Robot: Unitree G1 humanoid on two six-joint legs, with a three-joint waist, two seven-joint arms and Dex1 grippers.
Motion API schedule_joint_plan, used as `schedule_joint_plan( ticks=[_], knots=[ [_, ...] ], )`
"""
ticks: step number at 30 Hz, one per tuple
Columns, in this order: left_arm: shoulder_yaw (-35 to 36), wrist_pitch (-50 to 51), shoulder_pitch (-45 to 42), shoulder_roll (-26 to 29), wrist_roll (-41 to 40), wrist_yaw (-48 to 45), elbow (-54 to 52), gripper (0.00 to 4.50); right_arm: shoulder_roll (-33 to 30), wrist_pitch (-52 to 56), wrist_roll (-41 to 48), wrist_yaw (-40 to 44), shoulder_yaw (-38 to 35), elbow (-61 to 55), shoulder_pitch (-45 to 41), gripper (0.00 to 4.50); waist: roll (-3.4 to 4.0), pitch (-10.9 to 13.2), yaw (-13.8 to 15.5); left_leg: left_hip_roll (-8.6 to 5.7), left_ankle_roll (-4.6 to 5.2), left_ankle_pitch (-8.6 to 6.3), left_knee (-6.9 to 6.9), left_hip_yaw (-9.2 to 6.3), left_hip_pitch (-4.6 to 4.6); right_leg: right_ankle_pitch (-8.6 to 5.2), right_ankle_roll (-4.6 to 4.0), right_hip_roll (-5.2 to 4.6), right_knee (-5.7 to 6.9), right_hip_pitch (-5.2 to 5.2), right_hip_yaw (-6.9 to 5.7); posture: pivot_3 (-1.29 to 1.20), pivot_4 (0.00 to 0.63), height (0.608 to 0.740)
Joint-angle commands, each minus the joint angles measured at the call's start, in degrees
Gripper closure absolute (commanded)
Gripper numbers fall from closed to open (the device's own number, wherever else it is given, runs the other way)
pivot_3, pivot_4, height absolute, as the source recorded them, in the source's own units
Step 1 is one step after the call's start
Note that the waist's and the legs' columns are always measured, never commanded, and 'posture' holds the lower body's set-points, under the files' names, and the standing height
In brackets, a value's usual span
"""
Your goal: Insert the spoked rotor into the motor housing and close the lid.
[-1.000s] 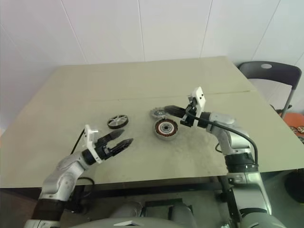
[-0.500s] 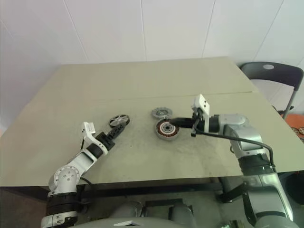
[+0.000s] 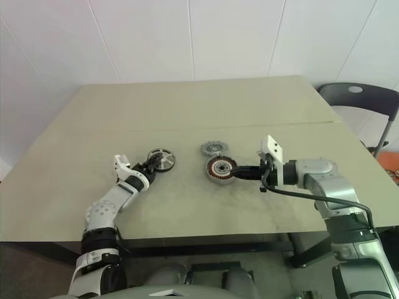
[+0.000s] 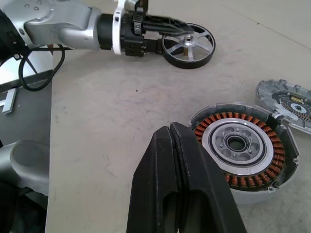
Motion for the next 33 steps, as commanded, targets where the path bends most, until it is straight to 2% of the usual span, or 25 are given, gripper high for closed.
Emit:
schedule_joint_plan(
  ticks=[1,4,8,13,20,24,28,33],
  knots=[
    [2.0,0.0,0.1,-0.5,-1.9,0.2,2.2,3.39,-0.7,0.2,2.0,0.0,-2.7,-1.8,0.2,4.5,0.05,0.0,0.2,0.0,0.02,0.01,0.0,0.0,0.0,0.01,-0.01,0.0,0.0,0.0,0.0,0.0,0.0,0.74],
    [2.3,0.4,0.0,-0.5,-3.1,-0.8,1.2,3.39,-0.8,1.4,4.4,0.7,-4.9,-1.5,0.9,4.5,0.05,0.0,0.2,0.01,0.01,0.0,-0.01,0.0,0.0,-0.01,0.01,0.0,-0.01,0.01,0.0,0.0,0.0,0.74],
    [4.5,2.1,-1.6,-1.1,-10.2,-3.6,-2.6,3.39,-1.6,2.4,6.1,1.7,-6.6,-1.1,1.9,4.5,-0.04,0.0,0.1,0.01,0.02,-0.02,0.0,0.03,-0.03,-0.03,0.03,0.0,-0.02,-0.01,0.01,0.0,0.0,0.74],
    [-2.7,9.0,-4.3,-0.1,-9.5,-6.9,-4.9,3.39,-2.6,1.3,4.4,2.2,-6.2,2.0,4.1,4.5,-0.19,0.1,0.4,0.01,0.04,-0.01,0.02,-0.01,-0.09,0.01,-0.04,0.0,-0.06,-0.02,-0.03,0.0,0.0,0.74],
    [-12.4,13.0,-10.0,-0.8,-2.8,-14.5,2.8,3.39,-3.1,-4.0,-2.8,0.7,-2.9,6.7,5.9,4.5,-0.23,0.1,0.0,-0.04,0.11,-0.03,0.02,0.07,-0.11,0.13,-0.04,-0.02,-0.23,0.01,0.02,0.0,0.0,0.74],
    [-16.4,14.7,-13.2,-0.7,0.8,-18.9,8.2,3.39,-2.7,-4.0,-2.9,0.1,-3.7,6.9,6.9,4.5,-0.23,0.1,0.0,0.01,0.12,-0.01,-0.1,0.1,-0.15,0.15,-0.01,0.0,-0.22,-0.11,0.05,0.0,0.0,0.74],
    [-18.2,16.1,-13.9,0.3,3.5,-21.5,11.0,3.39,-2.6,-3.4,-2.2,-0.5,-5.0,5.5,7.8,4.5,-0.26,0.2,0.0,0.01,0.12,-0.02,-0.07,0.1,-0.15,0.14,-0.01,0.0,-0.24,-0.08,0.05,0.0,0.0,0.74],
    [-17.0,17.8,-13.6,0.3,4.2,-22.8,11.5,3.39,-2.5,-3.2,-1.9,-1.5,-5.8,4.7,8.8,4.5,-0.26,0.2,0.1,0.01,0.13,-0.03,-0.06,0.09,-0.14,0.14,-0.01,0.0,-0.24,-0.07,0.06,0.0,0.0,0.74]
  ],
)
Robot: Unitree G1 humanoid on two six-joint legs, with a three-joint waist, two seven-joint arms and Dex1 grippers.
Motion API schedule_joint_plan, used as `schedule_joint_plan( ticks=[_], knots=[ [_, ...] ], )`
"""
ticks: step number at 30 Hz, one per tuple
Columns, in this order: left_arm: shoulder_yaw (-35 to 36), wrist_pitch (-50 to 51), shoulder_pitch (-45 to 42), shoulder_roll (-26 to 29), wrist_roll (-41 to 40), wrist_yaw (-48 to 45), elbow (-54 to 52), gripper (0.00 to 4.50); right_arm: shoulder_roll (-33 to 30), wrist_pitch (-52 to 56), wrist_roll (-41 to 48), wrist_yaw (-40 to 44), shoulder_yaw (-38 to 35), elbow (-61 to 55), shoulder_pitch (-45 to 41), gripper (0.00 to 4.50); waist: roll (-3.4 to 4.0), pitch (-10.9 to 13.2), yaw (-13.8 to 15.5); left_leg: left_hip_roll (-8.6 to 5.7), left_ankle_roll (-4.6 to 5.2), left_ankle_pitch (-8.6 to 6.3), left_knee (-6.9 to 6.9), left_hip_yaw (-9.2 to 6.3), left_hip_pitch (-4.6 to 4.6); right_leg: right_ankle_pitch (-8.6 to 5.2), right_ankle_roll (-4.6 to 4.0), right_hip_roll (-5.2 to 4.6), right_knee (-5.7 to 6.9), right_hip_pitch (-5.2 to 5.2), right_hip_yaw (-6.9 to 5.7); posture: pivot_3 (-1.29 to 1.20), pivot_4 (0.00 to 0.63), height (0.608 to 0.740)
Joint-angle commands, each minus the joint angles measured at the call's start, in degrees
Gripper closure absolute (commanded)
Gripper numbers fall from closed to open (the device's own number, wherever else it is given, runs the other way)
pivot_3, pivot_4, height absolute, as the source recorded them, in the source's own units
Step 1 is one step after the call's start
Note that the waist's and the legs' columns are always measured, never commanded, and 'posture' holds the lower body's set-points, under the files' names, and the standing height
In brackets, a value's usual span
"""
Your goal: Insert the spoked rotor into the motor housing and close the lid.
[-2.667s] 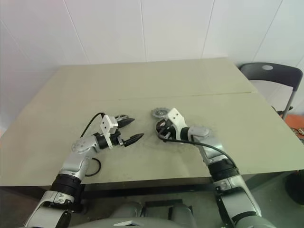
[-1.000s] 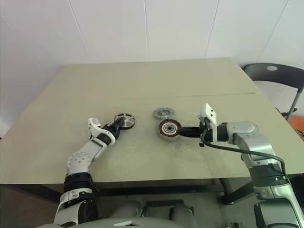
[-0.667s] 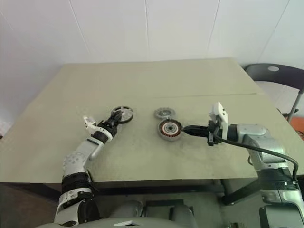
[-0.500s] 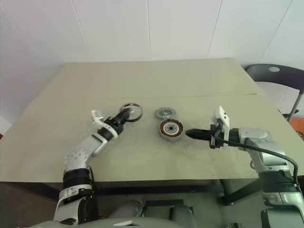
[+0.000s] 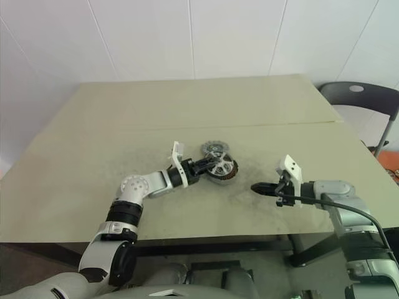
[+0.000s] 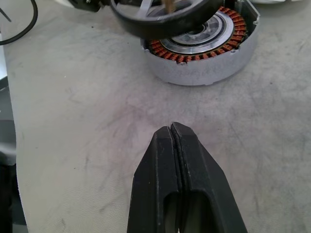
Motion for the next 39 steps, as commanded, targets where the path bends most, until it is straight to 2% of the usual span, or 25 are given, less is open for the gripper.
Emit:
schedule_joint_plan(
  ticks=[1,12,18,39],
  knots=[
    [0.9,1.2,-1.1,-0.4,-0.3,-1.7,-0.6,3.39,-0.1,-0.3,1.6,-0.4,-2.2,-2.4,0.0,4.5,0.0,0.0,0.0,0.0,0.0,0.0,0.0,0.0,0.0,0.0,0.0,0.0,0.0,0.0,0.0,0.0,0.0,0.74],
    [4.0,0.4,-4.5,-3.1,0.1,-4.1,2.2,3.39,0.7,0.1,2.4,-1.7,-1.6,-3.3,0.3,4.5,-0.03,0.0,0.0,-0.01,0.01,0.0,0.02,0.01,0.0,0.0,0.01,-0.01,-0.02,0.03,0.0,0.0,0.0,0.74],
    [4.0,-1.5,-5.9,-3.3,2.5,-5.3,6.3,3.39,0.8,0.5,2.8,-2.2,-1.9,-4.2,0.9,4.5,-0.04,0.0,0.0,-0.01,0.01,0.0,0.01,0.01,0.0,0.01,0.02,0.0,-0.03,0.02,0.0,0.0,0.0,0.74],
    [5.3,-2.4,-7.3,-3.7,4.7,-7.0,8.6,3.39,1.2,0.9,3.9,-4.2,-2.2,-5.5,1.6,4.5,-0.05,0.0,0.0,-0.01,0.01,0.0,0.03,0.0,0.0,0.05,0.09,0.0,-0.04,0.03,-0.01,0.0,0.0,0.74]
  ],
)
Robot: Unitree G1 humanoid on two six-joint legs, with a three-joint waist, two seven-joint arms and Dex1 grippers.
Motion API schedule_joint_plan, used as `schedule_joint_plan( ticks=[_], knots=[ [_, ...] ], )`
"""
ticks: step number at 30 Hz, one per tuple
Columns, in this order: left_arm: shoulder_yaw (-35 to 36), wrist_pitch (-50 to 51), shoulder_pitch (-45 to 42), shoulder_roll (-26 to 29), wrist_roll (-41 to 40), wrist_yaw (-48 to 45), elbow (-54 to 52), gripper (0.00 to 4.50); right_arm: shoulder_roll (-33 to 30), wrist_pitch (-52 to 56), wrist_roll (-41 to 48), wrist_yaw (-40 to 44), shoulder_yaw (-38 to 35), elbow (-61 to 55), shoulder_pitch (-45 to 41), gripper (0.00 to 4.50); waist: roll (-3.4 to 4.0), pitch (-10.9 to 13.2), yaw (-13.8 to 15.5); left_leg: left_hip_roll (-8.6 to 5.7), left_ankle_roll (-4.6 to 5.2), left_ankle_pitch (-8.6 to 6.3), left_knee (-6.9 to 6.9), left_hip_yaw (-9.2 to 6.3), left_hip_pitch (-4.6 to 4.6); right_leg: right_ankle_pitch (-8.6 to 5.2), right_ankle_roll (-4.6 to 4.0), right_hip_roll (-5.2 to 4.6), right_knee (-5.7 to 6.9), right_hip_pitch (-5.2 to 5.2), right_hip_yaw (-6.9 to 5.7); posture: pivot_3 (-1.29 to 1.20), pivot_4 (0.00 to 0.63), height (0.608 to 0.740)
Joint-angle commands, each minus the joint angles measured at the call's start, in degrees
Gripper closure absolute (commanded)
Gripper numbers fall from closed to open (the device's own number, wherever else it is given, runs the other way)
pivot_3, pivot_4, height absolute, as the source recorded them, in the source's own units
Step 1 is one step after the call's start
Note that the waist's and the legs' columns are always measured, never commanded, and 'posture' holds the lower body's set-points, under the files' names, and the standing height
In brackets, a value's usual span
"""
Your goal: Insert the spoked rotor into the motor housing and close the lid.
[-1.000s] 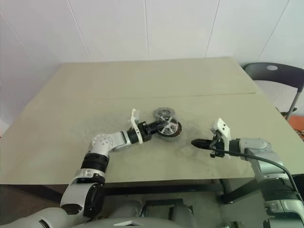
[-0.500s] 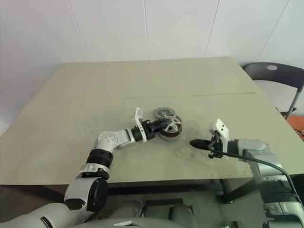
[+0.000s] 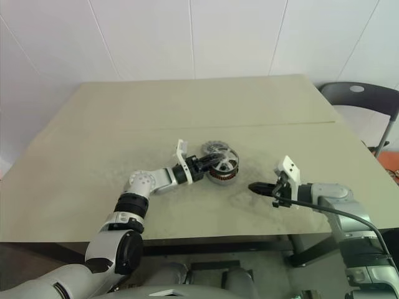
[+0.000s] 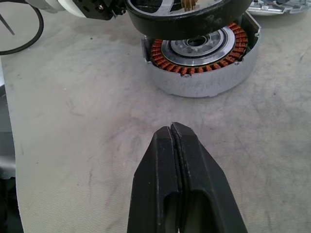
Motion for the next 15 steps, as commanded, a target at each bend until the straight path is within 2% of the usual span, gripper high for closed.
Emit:
schedule_joint_plan(
  ticks=[1,7,15],
  knots=[
    [0.6,-0.5,-1.5,-0.4,0.0,-1.2,-0.6,3.39,0.4,-0.2,1.4,-0.3,-1.9,-1.9,-0.5,4.5,0.0,0.0,0.0,0.0,0.0,0.0,0.0,0.0,0.0,0.0,0.0,0.0,0.0,0.0,0.0,0.0,0.0,0.74],
    [0.6,-0.3,-1.3,-0.5,-0.1,-1.3,-0.8,3.39,0.5,-0.2,1.8,-0.7,-1.9,-2.0,-0.3,4.5,0.0,0.0,0.0,0.0,0.0,0.0,0.0,0.0,0.0,0.0,0.0,0.0,0.0,0.0,0.0,0.0,0.0,0.74],
    [-1.1,-1.2,-0.5,-0.4,2.2,-1.3,-2.1,0.77,0.7,-0.3,2.0,-1.4,-2.0,-1.8,-0.3,4.5,0.02,0.0,0.0,0.0,0.0,0.0,0.02,0.0,0.02,0.0,0.0,0.0,0.0,0.04,0.0,0.0,0.0,0.74]
  ],
)
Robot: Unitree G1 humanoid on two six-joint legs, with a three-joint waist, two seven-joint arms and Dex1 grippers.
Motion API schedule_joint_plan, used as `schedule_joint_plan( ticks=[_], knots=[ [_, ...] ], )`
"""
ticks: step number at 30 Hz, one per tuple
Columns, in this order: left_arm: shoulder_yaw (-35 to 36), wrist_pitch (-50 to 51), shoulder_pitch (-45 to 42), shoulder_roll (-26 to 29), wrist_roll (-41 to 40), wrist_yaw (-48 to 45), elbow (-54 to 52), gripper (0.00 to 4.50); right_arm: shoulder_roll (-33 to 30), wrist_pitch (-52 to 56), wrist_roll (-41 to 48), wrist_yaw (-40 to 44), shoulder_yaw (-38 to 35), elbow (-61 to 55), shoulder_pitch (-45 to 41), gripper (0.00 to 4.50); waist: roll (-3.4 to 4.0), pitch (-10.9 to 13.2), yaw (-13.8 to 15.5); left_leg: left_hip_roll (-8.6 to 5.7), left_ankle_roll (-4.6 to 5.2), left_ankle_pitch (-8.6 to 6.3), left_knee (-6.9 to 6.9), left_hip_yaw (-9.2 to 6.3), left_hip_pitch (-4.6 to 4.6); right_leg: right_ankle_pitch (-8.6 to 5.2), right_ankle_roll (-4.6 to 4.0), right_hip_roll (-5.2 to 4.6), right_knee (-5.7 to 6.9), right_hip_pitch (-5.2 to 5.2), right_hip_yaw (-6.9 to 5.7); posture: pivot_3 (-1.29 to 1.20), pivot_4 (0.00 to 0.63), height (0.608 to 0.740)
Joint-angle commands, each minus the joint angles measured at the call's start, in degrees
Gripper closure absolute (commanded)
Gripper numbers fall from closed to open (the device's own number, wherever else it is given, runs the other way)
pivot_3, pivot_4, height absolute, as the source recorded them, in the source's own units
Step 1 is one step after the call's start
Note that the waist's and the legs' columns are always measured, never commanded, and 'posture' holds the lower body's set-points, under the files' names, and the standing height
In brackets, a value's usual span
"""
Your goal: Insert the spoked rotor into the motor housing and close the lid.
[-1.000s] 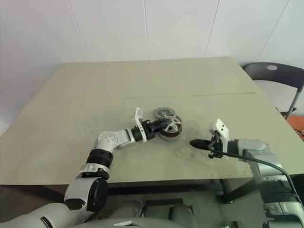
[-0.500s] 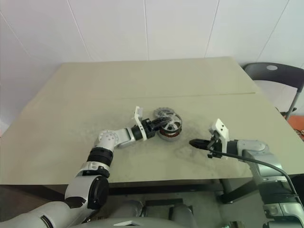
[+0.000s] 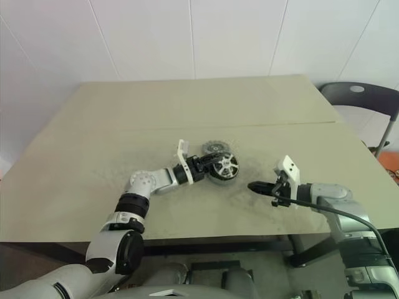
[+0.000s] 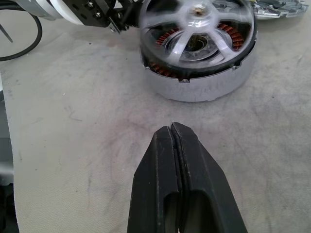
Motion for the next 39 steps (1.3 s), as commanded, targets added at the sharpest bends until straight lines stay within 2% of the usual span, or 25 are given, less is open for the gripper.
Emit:
schedule_joint_plan(
  ticks=[1,5,12,19,22,28,33,37,39],
  knots=[
    [-0.9,-0.7,-0.4,0.4,1.4,-0.4,-2.0,0.77,0.3,-0.3,1.1,-0.3,-2.0,-1.7,-0.6,4.5,0.01,0.0,0.0,0.0,0.0,0.0,0.01,0.0,0.03,0.0,0.0,0.0,0.0,0.03,0.0,0.0,0.0,0.74],
    [-0.7,-0.5,-0.6,1.4,1.7,0.2,-3.7,0.77,0.6,-0.4,1.0,-0.4,-1.9,-1.4,-0.8,4.5,0.01,0.0,-0.2,0.0,0.0,0.0,0.03,0.0,0.03,0.0,0.01,0.01,0.0,0.04,0.0,0.0,0.0,0.74],
    [-6.4,2.3,0.4,4.3,5.3,0.8,-10.9,0.77,1.6,-0.4,0.9,-0.8,-1.3,-1.4,-1.0,4.5,0.01,0.0,-0.2,0.01,0.0,0.0,-0.02,0.0,0.02,0.02,0.03,0.02,0.0,0.0,0.01,0.0,0.0,0.74],
    [-11.5,12.7,-0.6,8.6,7.5,3.6,-18.0,0.77,2.2,-0.1,1.0,-1.0,-1.2,-1.8,-0.9,4.5,0.02,0.0,-0.1,0.0,0.0,0.0,0.01,-0.01,0.03,0.03,0.03,0.02,0.01,0.02,0.01,0.0,0.0,0.74],
    [-13.6,15.2,-0.8,11.7,8.9,4.0,-20.9,0.77,2.1,-0.1,1.0,-1.2,-1.4,-1.9,-0.8,4.5,0.02,0.0,-0.3,0.0,0.0,0.0,0.0,-0.01,0.04,0.03,0.03,0.02,0.01,0.03,0.01,0.0,0.0,0.74],
    [-20.3,14.7,-1.1,21.9,12.3,-0.9,-25.5,0.77,2.3,-0.1,0.9,-1.3,-1.3,-1.5,-1.2,4.5,0.05,0.0,-1.7,0.01,0.0,0.0,-0.05,0.01,0.09,0.03,0.03,0.03,0.05,0.0,0.06,0.0,0.0,0.74],
    [-24.9,7.1,-4.1,27.5,16.0,-7.1,-27.3,0.77,2.7,-0.2,0.7,-1.4,-0.9,-1.1,-1.8,4.5,0.03,0.0,-1.2,0.0,0.0,0.0,-0.01,-0.02,0.05,0.01,0.0,0.02,0.08,-0.01,0.05,0.0,0.0,0.74],
    [-21.9,-8.2,-5.2,23.6,17.4,-9.7,-25.8,0.77,2.9,-0.2,0.5,-1.3,-0.9,-1.0,-2.1,4.5,0.03,0.0,-1.1,-0.04,0.0,0.0,0.0,-0.01,0.02,0.01,-0.01,-0.03,-0.02,0.03,0.06,0.0,0.0,0.74],
    [-20.0,-14.0,-3.3,20.0,15.3,-12.8,-26.1,1.17,3.0,-0.1,0.5,-1.4,-0.9,-1.1,-2.3,4.5,0.03,0.0,-1.2,-0.04,0.0,0.0,-0.02,-0.01,0.01,0.01,0.0,-0.03,-0.09,0.03,0.06,0.0,0.0,0.74]
  ],
)
